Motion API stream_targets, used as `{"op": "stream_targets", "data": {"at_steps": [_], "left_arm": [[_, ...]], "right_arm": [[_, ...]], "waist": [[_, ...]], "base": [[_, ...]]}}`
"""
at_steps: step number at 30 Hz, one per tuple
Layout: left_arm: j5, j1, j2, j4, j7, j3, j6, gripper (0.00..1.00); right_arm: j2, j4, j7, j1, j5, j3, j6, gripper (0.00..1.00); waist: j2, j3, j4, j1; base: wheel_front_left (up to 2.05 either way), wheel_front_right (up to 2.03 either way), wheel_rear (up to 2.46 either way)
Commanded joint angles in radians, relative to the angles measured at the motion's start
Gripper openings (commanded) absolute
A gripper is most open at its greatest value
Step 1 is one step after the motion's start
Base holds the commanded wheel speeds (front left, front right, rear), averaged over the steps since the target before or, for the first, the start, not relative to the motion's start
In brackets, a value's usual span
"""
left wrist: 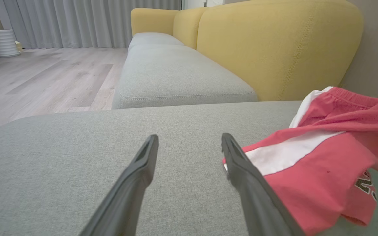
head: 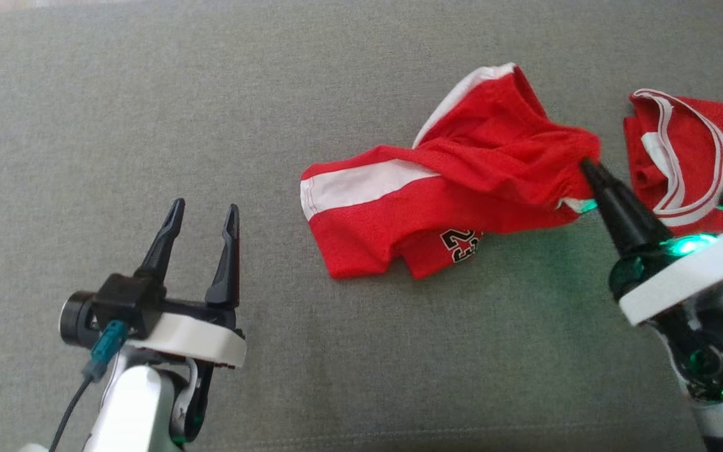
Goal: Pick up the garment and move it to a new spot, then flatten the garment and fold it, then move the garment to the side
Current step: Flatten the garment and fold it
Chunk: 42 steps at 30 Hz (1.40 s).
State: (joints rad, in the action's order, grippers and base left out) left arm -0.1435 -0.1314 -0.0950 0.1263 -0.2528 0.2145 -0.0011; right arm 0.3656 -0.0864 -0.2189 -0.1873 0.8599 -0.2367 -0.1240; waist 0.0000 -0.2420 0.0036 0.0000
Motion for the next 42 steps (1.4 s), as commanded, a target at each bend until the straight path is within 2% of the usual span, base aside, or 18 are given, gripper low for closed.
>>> {"op": "stream_targets", "data": {"at_steps": [1, 4, 9, 16, 21, 22, 23, 24, 28, 33, 36, 42], "left_arm": [[0.003, -0.02, -0.015, -0.037, -0.009, -0.032, -0.004, 1.0], [0.005, -0.023, -0.014, -0.039, -0.009, -0.03, -0.006, 1.0], [0.006, -0.031, -0.011, -0.042, -0.009, -0.026, -0.008, 1.0], [0.005, -0.056, -0.001, -0.04, -0.009, -0.015, -0.014, 1.0], [0.006, -0.073, 0.007, -0.035, -0.009, -0.009, -0.018, 1.0], [0.006, -0.075, 0.008, -0.034, -0.009, -0.01, -0.018, 1.0], [0.006, -0.077, 0.009, -0.033, -0.009, -0.01, -0.018, 1.0], [0.006, -0.077, 0.01, -0.032, -0.009, -0.011, -0.019, 1.0], [0.007, -0.072, 0.012, -0.027, -0.009, -0.019, -0.017, 1.0], [0.01, -0.054, 0.007, -0.019, -0.009, -0.031, -0.013, 1.0], [0.011, -0.043, 0.001, -0.02, -0.009, -0.038, -0.012, 1.0], [0.014, -0.023, -0.012, -0.024, -0.009, -0.046, -0.009, 1.0]], "right_arm": [[-0.009, -0.043, 0.008, -0.013, 0.049, 0.023, -0.007, 0.0], [-0.056, -0.027, 0.016, -0.042, 0.133, 0.079, -0.007, 0.0], [-0.098, 0.059, 0.012, -0.114, 0.16, 0.12, -0.007, 0.0], [-0.131, 0.321, 0.028, -0.295, 0.11, 0.134, -0.007, 0.0], [-0.126, 0.504, 0.067, -0.401, 0.057, 0.1, -0.007, 0.0], [-0.125, 0.532, 0.075, -0.414, 0.049, 0.089, -0.007, 0.16], [-0.125, 0.553, 0.085, -0.424, 0.044, 0.078, -0.007, 0.65], [-0.12, 0.567, 0.096, -0.432, 0.033, 0.063, -0.007, 1.0], [-0.091, 0.567, 0.155, -0.428, -0.017, -0.001, -0.007, 1.0], [-0.038, 0.498, 0.23, -0.363, -0.109, -0.063, -0.007, 1.0], [-0.013, 0.436, 0.271, -0.313, -0.171, -0.054, -0.007, 1.0], [-0.013, 0.301, 0.302, -0.211, -0.336, 0.032, -0.007, 1.0]], "waist": [[0.0, -0.001, 0.003, 0.0], [0.0, -0.008, 0.011, 0.0], [0.0, -0.026, 0.028, 0.0], [0.0, -0.068, 0.066, 0.0], [0.0, -0.092, 0.085, 0.0], [0.0, -0.094, 0.087, 0.0], [0.0, -0.095, 0.088, 0.0], [0.0, -0.096, 0.088, 0.0], [0.0, -0.084, 0.079, 0.0], [0.0, -0.047, 0.054, 0.0], [0.0, -0.025, 0.038, 0.0], [0.0, 0.011, 0.012, 0.0]], "base": [[0.0, 0.0, 0.0], [0.0, 0.0, 0.0], [0.0, 0.0, 0.0], [0.0, 0.0, 0.0], [0.0, 0.0, 0.0], [0.0, 0.0, 0.0], [0.0, 0.0, 0.0], [0.0, 0.0, 0.0], [0.0, 0.0, 0.0], [0.0, 0.0, 0.0], [0.0, 0.0, 0.0], [0.0, 0.0, 0.0]]}}
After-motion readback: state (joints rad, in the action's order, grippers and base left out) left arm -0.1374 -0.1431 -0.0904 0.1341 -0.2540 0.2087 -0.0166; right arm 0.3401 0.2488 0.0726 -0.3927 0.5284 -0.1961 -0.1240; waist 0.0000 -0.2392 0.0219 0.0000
